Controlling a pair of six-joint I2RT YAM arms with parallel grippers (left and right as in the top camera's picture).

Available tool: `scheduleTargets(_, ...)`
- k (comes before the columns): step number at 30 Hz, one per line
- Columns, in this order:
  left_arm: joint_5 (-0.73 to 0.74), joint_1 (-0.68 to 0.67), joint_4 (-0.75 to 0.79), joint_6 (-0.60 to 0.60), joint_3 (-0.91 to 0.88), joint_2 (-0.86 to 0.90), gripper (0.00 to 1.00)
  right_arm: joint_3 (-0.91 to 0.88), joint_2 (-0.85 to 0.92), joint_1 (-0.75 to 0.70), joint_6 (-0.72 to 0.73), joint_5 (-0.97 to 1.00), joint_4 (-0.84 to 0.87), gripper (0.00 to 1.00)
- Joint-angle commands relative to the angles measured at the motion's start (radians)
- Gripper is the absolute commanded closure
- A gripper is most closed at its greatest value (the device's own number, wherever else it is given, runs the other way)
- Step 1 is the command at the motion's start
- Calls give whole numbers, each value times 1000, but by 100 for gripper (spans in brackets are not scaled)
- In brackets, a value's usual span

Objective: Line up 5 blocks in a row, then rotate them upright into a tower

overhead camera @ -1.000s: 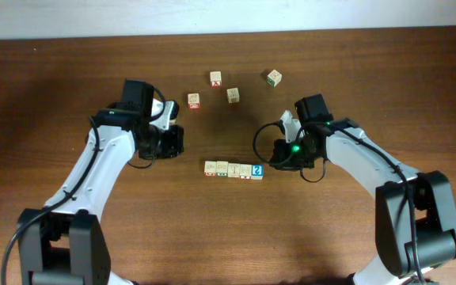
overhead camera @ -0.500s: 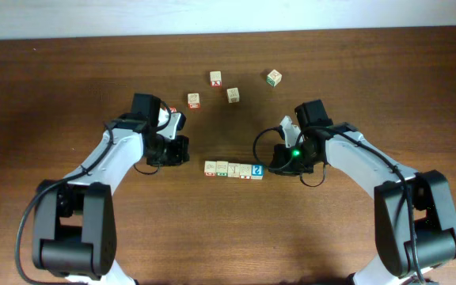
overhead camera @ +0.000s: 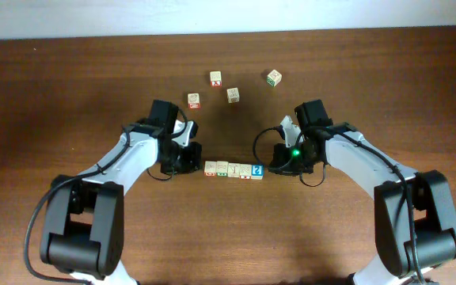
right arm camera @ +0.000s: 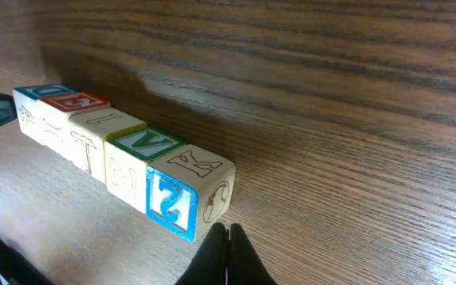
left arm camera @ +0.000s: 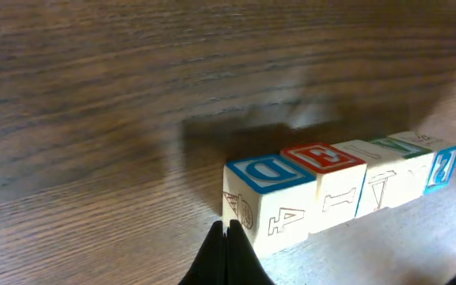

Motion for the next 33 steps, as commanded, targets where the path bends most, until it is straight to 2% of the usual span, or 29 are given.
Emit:
scheduleTargets(1, -15, 3, 12, -16, -10, 11, 100, -9, 5, 5, 5, -9, 4, 96)
scheduleTargets(33, -66, -69, 27, -11, -13, 11, 100, -9, 5, 6, 4, -9, 3, 96)
